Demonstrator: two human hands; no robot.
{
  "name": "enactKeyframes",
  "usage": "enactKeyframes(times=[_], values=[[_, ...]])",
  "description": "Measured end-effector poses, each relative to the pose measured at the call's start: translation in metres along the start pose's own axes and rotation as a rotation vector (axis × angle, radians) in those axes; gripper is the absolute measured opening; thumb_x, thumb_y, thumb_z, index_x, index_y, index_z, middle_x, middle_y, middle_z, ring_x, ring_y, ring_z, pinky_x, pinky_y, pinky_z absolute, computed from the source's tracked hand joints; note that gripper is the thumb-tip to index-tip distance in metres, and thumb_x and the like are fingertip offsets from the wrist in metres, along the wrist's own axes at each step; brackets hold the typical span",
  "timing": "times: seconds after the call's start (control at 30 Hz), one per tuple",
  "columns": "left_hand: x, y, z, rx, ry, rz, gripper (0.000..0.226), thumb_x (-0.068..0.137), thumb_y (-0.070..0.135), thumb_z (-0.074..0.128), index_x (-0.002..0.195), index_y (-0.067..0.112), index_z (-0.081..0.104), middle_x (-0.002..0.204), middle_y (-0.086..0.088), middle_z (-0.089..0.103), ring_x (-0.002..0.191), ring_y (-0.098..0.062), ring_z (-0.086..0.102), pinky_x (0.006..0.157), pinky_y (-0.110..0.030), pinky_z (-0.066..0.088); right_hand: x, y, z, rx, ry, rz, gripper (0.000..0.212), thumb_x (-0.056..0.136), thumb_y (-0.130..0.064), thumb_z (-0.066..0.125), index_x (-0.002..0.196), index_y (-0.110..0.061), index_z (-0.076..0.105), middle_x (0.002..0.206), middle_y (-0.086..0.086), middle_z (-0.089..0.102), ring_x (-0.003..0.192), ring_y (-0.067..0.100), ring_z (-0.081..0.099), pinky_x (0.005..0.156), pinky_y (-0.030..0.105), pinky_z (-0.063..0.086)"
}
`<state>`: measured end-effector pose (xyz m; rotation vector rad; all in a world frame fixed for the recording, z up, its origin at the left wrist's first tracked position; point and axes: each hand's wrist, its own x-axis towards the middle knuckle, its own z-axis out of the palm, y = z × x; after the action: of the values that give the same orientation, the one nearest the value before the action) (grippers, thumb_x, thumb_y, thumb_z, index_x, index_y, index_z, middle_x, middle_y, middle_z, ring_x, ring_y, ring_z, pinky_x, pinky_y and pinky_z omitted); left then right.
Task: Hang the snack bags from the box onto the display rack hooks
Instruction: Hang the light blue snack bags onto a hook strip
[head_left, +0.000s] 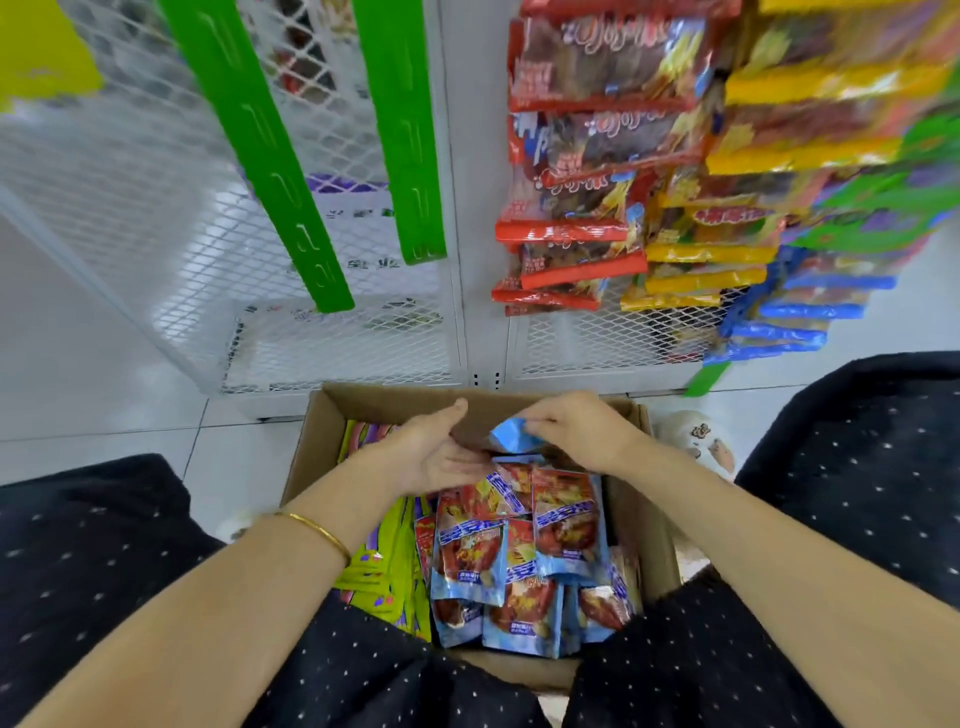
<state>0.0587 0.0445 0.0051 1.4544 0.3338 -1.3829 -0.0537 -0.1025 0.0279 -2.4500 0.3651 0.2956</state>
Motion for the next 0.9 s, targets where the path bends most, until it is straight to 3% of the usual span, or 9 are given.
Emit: enactKeyframes(times=[0.13, 0.27, 0.37, 0.43, 0.47, 0.6, 0.67, 0.77, 0.9], values=[[-0.018, 0.010, 0.012, -0.170, 0.096, 0.251, 0.016, 0.091, 0.003, 0.054, 0.104, -0.007, 0.056, 0.084, -0.016, 0.061, 0.068, -0.023, 0.063, 0.045, -0.030, 0.056, -0.021, -0.029, -0.016, -0.001, 0.041, -0.148, 0.033, 0.095, -0.013, 0.050, 0.127, -0.013, 0.057, 0.133, 0.003, 0.055, 0.123, 0.016, 0.050, 0.099, 0.020, 0.032], [-0.051, 0.022, 0.000, -0.069, 0.113, 0.327, 0.016, 0.089, -0.012, 0.048, 0.085, 0.001, 0.057, 0.057, -0.005, 0.067, 0.045, -0.011, 0.064, 0.060, -0.030, 0.058, -0.024, -0.047, -0.035, 0.273, 0.013, -0.135, 0.057, 0.085, -0.003, 0.062, 0.137, -0.019, 0.045, 0.143, 0.000, 0.040, 0.131, 0.010, 0.036, 0.107, 0.021, 0.029], [-0.075, 0.036, -0.011, 0.081, 0.095, 0.402, 0.025, 0.087, -0.011, 0.052, 0.091, 0.013, 0.057, 0.073, -0.002, 0.069, 0.061, -0.013, 0.066, 0.055, -0.028, 0.057, -0.012, -0.058, -0.046, 0.600, 0.159, 0.011, 0.075, 0.087, -0.010, 0.063, 0.147, -0.018, 0.020, 0.150, 0.004, 0.027, 0.134, 0.019, 0.034, 0.103, 0.030, 0.035], [-0.085, 0.046, -0.017, 0.157, 0.061, 0.449, 0.029, 0.086, -0.011, 0.053, 0.097, 0.015, 0.057, 0.087, -0.004, 0.067, 0.074, -0.016, 0.065, 0.060, -0.029, 0.057, 0.001, -0.066, -0.048, 0.696, 0.232, 0.016, 0.079, 0.087, -0.015, 0.063, 0.149, -0.016, 0.013, 0.149, 0.006, 0.030, 0.122, 0.015, 0.043, 0.090, 0.023, 0.045], [-0.087, 0.050, -0.020, 0.203, 0.046, 0.477, 0.030, 0.086, -0.012, 0.053, 0.098, 0.015, 0.057, 0.091, -0.004, 0.067, 0.079, -0.017, 0.065, 0.066, -0.032, 0.058, 0.009, -0.070, -0.047, 0.728, 0.282, -0.024, 0.080, 0.087, -0.013, 0.064, 0.149, -0.017, 0.014, 0.146, 0.005, 0.034, 0.119, 0.014, 0.047, 0.088, 0.020, 0.048], [-0.093, 0.073, -0.022, 0.339, 0.011, 0.605, 0.035, 0.083, -0.016, 0.054, 0.100, 0.014, 0.056, 0.094, -0.005, 0.066, 0.095, -0.022, 0.063, 0.085, -0.037, 0.052, 0.027, -0.087, -0.050, 0.570, 0.562, -0.286, 0.071, 0.084, -0.004, 0.065, 0.140, -0.030, 0.030, 0.138, -0.020, 0.039, 0.128, 0.011, 0.043, 0.104, 0.037, 0.041], [-0.097, 0.094, -0.025, 0.366, 0.005, 0.678, 0.037, 0.080, -0.016, 0.058, 0.107, 0.008, 0.055, 0.097, -0.006, 0.066, 0.099, -0.023, 0.062, 0.088, -0.034, 0.052, 0.033, -0.093, -0.059, 0.453, 0.672, -0.387, 0.055, 0.083, -0.001, 0.064, 0.126, -0.028, 0.042, 0.121, -0.021, 0.046, 0.120, 0.012, 0.048, 0.101, 0.031, 0.041], [-0.100, 0.127, -0.030, 0.409, 0.119, 0.863, 0.051, 0.077, 0.005, 0.071, 0.124, 0.008, 0.050, 0.118, -0.003, 0.061, 0.110, -0.018, 0.058, 0.093, -0.031, 0.047, 0.044, -0.093, -0.072, 0.243, 0.753, -0.420, 0.026, 0.081, 0.002, 0.063, 0.101, -0.014, 0.057, 0.095, -0.012, 0.051, 0.099, 0.008, 0.050, 0.087, 0.006, 0.033], [-0.094, 0.151, -0.021, 0.454, 0.274, 1.109, 0.045, 0.085, 0.018, 0.066, 0.127, 0.012, 0.049, 0.114, 0.003, 0.060, 0.104, -0.007, 0.057, 0.085, -0.015, 0.048, 0.057, -0.094, -0.078, 0.238, 0.738, -0.394, 0.016, 0.081, 0.005, 0.061, 0.091, -0.007, 0.060, 0.089, -0.005, 0.053, 0.088, -0.002, 0.043, 0.081, 0.000, 0.031]])
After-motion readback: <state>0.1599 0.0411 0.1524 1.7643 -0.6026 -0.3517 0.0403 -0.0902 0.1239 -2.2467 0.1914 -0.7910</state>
